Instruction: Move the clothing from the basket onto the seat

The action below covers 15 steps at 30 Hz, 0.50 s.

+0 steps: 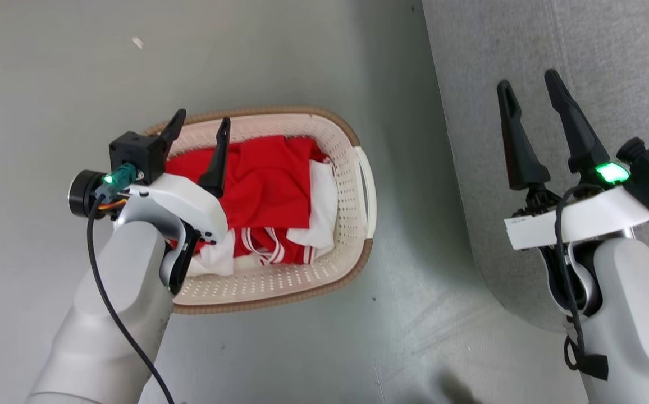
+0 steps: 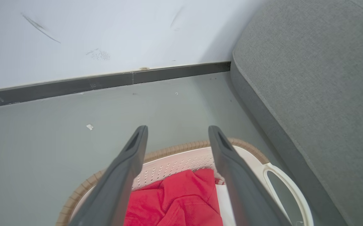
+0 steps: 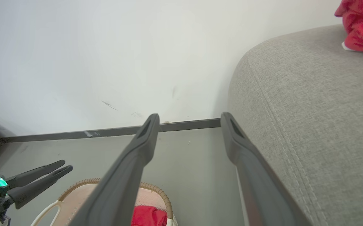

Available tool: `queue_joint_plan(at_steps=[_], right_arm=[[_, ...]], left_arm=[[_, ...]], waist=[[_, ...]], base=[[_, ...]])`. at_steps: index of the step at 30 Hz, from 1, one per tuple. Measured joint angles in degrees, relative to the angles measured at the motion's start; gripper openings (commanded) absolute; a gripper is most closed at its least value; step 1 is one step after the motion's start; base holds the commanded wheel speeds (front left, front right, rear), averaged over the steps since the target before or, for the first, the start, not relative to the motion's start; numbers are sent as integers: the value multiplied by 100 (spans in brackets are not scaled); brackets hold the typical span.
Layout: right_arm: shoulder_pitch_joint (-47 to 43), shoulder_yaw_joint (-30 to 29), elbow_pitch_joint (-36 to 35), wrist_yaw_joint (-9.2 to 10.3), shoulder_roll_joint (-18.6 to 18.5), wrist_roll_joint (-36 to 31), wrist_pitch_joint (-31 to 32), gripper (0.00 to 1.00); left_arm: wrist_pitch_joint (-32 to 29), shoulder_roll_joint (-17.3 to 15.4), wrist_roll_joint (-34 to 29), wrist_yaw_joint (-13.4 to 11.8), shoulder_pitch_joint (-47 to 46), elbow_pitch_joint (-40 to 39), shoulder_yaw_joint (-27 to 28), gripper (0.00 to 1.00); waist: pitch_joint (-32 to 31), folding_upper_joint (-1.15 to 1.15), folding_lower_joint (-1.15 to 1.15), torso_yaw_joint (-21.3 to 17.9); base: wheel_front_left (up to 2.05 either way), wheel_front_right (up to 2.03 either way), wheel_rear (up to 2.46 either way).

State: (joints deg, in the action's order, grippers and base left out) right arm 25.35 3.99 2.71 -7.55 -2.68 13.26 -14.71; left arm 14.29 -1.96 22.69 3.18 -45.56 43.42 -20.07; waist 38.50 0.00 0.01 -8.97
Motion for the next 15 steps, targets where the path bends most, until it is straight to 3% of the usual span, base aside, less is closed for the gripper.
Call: queue_joint_plan(at_steps=[15], right_arm=[[-547, -398, 218, 0, 3, -221, 0, 100]], left_arm=[[16, 21, 143, -1, 771, -827, 318, 100]], waist=[[-1009, 0, 0, 336]], base=[[0, 0, 0]])
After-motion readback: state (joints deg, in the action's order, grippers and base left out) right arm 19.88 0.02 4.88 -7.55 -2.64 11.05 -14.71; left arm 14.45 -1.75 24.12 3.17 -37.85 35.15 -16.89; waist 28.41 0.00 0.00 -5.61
